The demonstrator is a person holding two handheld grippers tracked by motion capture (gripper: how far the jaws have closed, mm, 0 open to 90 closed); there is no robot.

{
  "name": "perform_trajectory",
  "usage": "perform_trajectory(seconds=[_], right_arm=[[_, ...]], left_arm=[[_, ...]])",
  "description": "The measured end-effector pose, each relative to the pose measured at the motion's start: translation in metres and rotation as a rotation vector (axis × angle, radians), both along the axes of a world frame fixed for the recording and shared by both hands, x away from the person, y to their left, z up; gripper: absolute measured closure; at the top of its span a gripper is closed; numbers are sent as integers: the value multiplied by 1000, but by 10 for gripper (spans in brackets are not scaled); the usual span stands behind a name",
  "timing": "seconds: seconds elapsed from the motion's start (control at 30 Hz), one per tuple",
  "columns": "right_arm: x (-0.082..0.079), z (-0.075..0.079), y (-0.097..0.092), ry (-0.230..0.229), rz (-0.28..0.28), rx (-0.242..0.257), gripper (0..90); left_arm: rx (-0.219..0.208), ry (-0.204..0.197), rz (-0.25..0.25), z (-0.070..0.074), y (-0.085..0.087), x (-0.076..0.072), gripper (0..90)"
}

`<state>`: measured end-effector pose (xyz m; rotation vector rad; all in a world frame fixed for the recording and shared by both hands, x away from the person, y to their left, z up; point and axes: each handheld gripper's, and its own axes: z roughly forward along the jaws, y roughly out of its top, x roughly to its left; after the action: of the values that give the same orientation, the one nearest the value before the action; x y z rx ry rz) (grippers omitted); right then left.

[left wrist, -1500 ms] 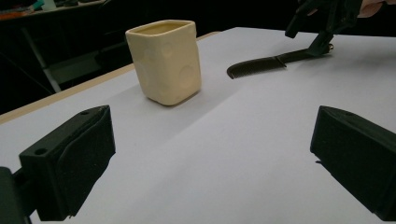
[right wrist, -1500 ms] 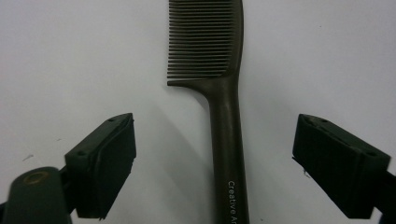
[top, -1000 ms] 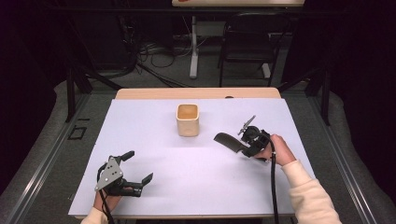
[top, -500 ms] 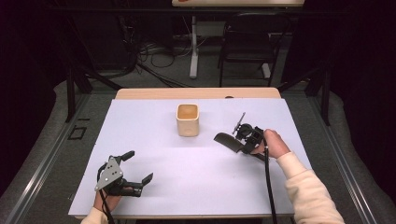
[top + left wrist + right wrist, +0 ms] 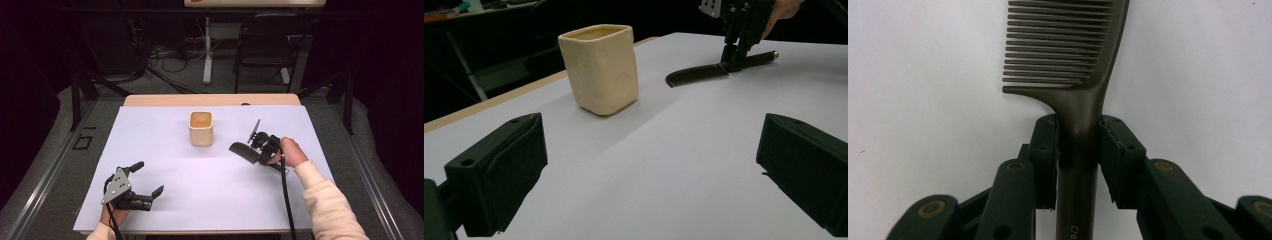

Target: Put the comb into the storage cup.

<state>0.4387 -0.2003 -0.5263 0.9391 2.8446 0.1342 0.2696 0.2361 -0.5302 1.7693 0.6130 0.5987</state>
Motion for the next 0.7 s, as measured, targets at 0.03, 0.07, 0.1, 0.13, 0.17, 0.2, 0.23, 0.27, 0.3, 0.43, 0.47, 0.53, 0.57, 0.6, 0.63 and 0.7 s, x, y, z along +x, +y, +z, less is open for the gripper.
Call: perform_trajectory(seconds=[0.03,0.07,0.1,0.13,0.17,0.2,0.23,0.27,0.3,0.43,0.47,0.53,0.57,0.6,0.63,0.7], right_arm=[[1,1,0,12,5,-13,713],[1,1,0,12,5,-14,715],[1,1,0,14,0,-11,718],[1,1,0,15,-1,-12,719],[1,2,0,14,-2,-11,720],[1,2,0,14,-4,-10,721],[1,2,0,14,-4,-10,723],[0,2,0,15,-6,-6,723],[0,1,-1,6,-7,18,724],[-1,5,-2,-8,-18,36,725],[-2,7,-4,-8,-14,34,725],[-4,9,-4,-12,-36,52,725],[-4,10,-6,-24,-22,61,725],[-4,12,-7,-27,-26,72,725],[-5,14,-8,-28,-31,73,725],[-7,16,-10,-49,-40,104,724]], left_arm=[[-1,1,0,0,0,0,0],[1,0,0,0,0,0,0],[1,0,-1,0,0,0,0],[0,1,-1,0,0,0,0],[0,0,-1,0,0,0,0],[2,0,-2,0,0,0,0],[0,1,-2,0,0,0,0],[0,0,0,0,0,0,0],[2,-1,0,0,0,0,0],[1,0,-1,0,0,0,0],[2,-1,0,0,0,0,0],[2,0,0,0,0,0,0],[3,0,0,0,0,0,0],[4,-1,0,0,0,0,0],[3,0,0,0,0,0,0],[3,-1,0,0,0,0,0]])
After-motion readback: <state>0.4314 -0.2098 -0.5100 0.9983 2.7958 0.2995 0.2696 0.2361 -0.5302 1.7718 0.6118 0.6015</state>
